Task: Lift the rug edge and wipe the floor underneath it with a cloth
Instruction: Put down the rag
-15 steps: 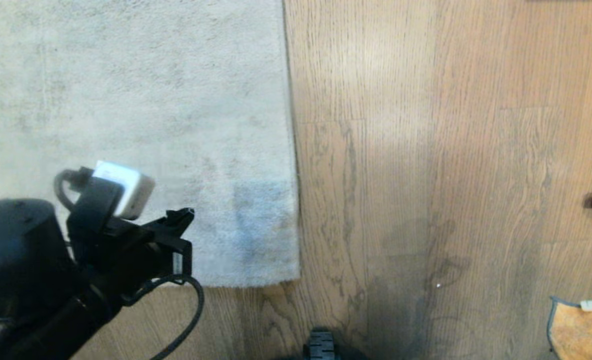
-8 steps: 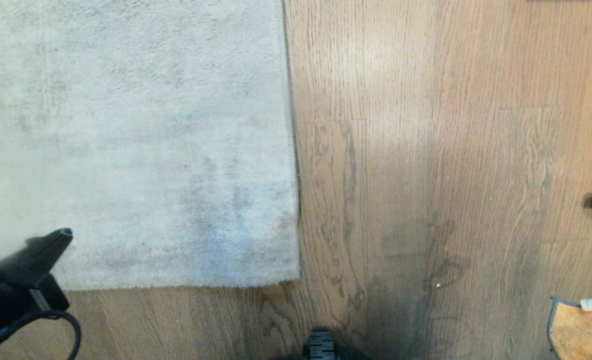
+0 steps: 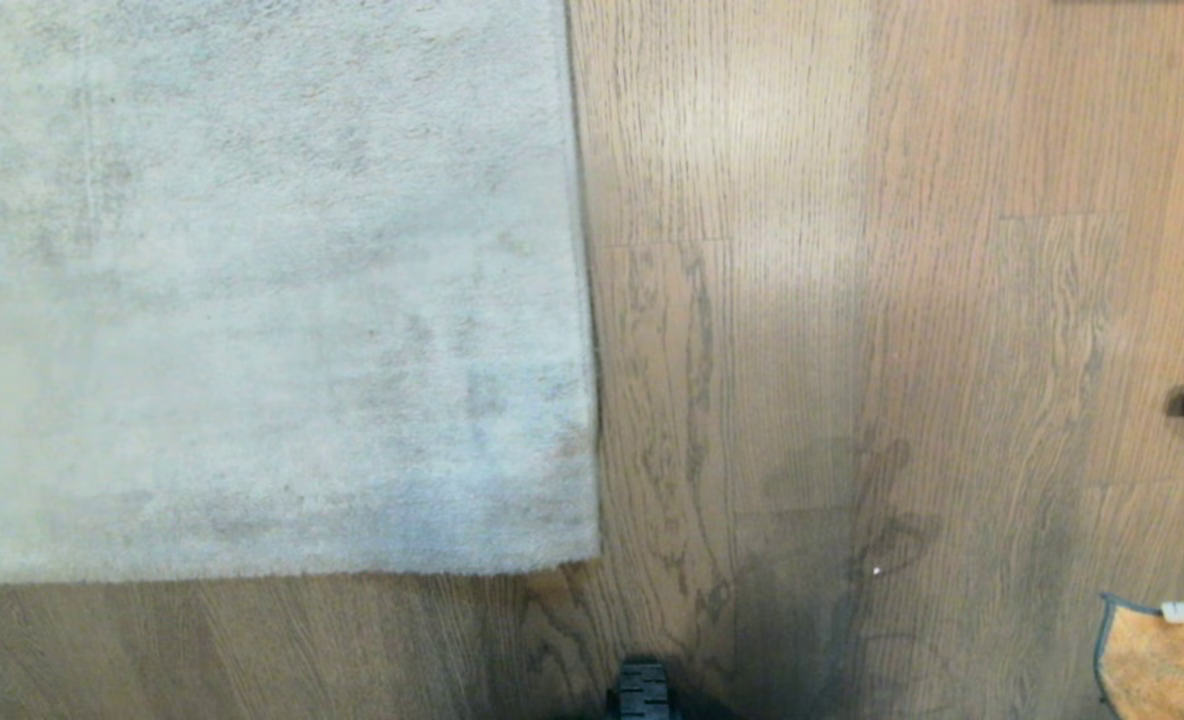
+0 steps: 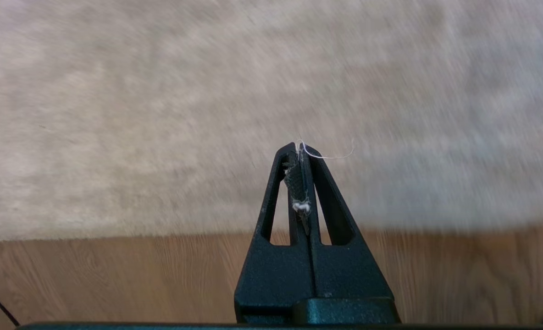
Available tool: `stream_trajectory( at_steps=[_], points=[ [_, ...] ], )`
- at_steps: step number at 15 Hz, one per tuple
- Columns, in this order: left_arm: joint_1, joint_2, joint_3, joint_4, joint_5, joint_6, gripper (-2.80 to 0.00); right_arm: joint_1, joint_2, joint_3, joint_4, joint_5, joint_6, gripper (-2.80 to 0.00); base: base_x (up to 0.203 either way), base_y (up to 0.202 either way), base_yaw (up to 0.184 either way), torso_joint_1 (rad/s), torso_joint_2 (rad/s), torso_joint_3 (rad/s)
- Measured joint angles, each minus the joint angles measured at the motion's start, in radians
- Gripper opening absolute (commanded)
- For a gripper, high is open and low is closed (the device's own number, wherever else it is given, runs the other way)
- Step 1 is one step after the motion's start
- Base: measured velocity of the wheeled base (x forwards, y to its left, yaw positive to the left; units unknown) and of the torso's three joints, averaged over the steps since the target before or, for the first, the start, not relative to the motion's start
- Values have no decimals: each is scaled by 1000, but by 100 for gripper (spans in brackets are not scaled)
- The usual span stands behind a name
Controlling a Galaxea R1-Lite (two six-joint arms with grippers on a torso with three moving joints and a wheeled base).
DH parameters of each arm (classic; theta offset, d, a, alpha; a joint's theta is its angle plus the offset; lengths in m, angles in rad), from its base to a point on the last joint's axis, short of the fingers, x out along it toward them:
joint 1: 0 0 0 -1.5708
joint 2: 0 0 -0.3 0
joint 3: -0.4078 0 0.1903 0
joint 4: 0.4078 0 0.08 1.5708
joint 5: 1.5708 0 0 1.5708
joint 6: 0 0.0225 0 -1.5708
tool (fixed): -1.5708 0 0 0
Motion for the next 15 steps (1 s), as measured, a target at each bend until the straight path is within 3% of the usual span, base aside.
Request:
stream_trajectory(
  at_steps=[3, 6, 15],
  points=[
    [22, -131, 18, 138, -91, 21, -280, 0, 0, 0, 0, 0, 0, -280, 0, 0, 0, 0, 0, 0],
    [50, -238, 66, 172, -103, 21, -280, 0, 0, 0, 0, 0, 0, -280, 0, 0, 0, 0, 0, 0],
    [78, -458, 79, 445, -135, 17, -280, 0, 0, 0, -1, 0, 0, -280, 0, 0, 0, 0, 0, 0]
  ],
)
